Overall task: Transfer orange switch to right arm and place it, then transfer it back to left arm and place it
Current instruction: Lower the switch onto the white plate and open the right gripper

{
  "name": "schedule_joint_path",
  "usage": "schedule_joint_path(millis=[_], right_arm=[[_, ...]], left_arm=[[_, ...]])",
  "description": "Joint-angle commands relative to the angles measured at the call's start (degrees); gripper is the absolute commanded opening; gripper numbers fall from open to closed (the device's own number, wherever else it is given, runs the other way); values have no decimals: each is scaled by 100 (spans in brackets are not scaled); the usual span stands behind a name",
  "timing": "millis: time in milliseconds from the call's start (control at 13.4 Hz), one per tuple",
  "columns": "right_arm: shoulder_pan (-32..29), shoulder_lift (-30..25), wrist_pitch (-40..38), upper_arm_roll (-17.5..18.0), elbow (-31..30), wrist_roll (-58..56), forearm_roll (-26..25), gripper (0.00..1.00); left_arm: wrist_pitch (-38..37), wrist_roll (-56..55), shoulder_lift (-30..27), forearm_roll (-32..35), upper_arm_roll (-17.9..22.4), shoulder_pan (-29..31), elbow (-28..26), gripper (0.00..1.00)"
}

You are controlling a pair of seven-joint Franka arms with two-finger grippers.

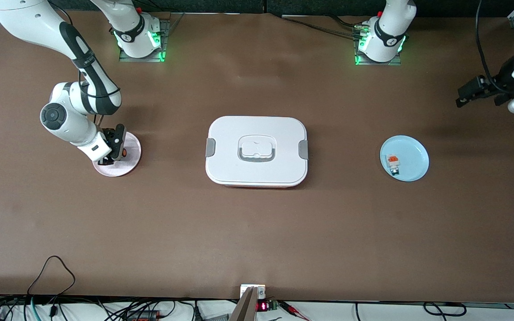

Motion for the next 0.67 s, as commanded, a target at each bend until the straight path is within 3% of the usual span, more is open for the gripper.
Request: schedule_joint_path(millis=[0, 75, 298, 597], right_arm=[[-89, -220, 27, 55, -75, -32, -42, 100], [-80, -290, 9, 55, -57, -23, -34, 100], [-45, -545, -498, 72, 231, 20, 219, 100], [184, -607, -2675, 64, 2065, 728, 1143, 100]], left_arm=[[-432, 212, 592, -20, 105, 30, 1004, 100], [-547, 221, 750, -20, 105, 66, 1250, 100], [-557, 177, 787, -20, 105, 66, 1332, 100], [-574, 483, 752, -2, 96, 75, 1332, 100]])
